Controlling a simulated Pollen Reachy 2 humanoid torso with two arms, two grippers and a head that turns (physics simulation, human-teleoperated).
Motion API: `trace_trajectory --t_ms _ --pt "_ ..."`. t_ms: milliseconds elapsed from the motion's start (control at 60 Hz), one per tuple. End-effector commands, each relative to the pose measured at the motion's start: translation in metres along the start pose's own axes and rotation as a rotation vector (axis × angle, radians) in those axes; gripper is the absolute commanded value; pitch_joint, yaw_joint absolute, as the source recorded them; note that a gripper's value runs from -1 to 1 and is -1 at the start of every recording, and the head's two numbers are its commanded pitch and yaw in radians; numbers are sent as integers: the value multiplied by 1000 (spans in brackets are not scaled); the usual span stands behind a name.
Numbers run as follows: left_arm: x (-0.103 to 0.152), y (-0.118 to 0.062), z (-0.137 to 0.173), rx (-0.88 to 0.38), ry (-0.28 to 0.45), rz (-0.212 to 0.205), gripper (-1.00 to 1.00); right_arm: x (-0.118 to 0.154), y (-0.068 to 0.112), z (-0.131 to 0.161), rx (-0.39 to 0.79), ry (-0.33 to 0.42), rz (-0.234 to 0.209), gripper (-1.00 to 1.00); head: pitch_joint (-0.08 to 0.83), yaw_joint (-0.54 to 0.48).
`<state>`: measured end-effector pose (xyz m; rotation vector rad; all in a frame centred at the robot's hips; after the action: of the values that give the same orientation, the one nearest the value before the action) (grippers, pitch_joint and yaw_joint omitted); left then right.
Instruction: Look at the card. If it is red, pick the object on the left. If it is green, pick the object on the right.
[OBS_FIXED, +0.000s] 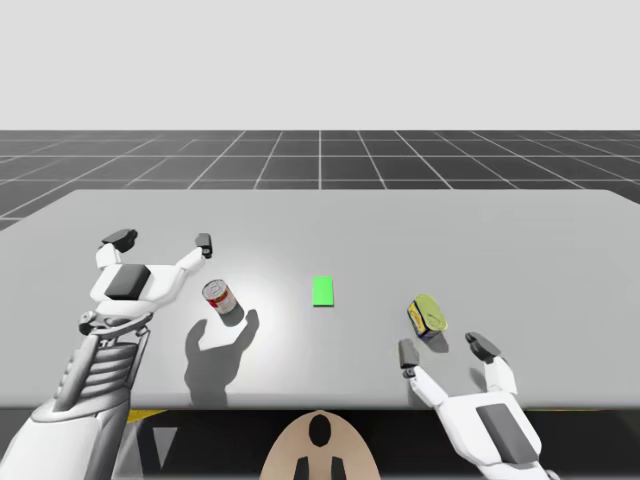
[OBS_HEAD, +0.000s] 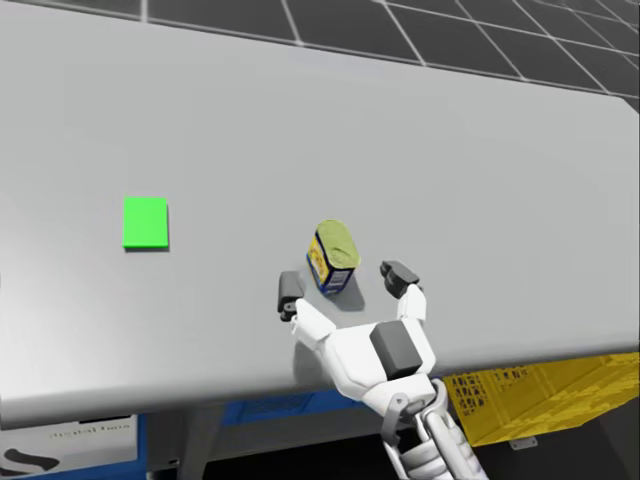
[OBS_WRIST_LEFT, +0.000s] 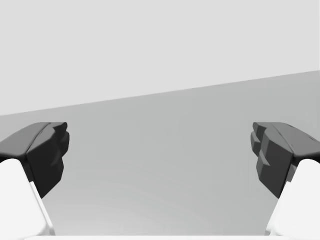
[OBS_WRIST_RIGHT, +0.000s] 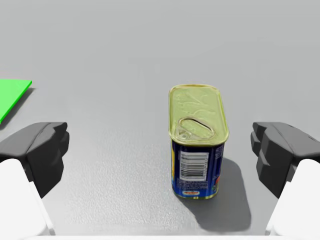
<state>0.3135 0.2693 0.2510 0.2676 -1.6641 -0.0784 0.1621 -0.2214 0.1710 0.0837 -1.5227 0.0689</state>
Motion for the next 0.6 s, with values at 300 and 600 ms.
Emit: trace_trajectory --t_ms 300,600 --pt "0 0 -1 0 -2 -1 -1000 -35 -6 -43 -48 146 -98 -1000 707 -367" --pt "0 -1 0 -2 -1 1 -1000 -31 -18 -78 -50 173 -122 -1000 704 -370"
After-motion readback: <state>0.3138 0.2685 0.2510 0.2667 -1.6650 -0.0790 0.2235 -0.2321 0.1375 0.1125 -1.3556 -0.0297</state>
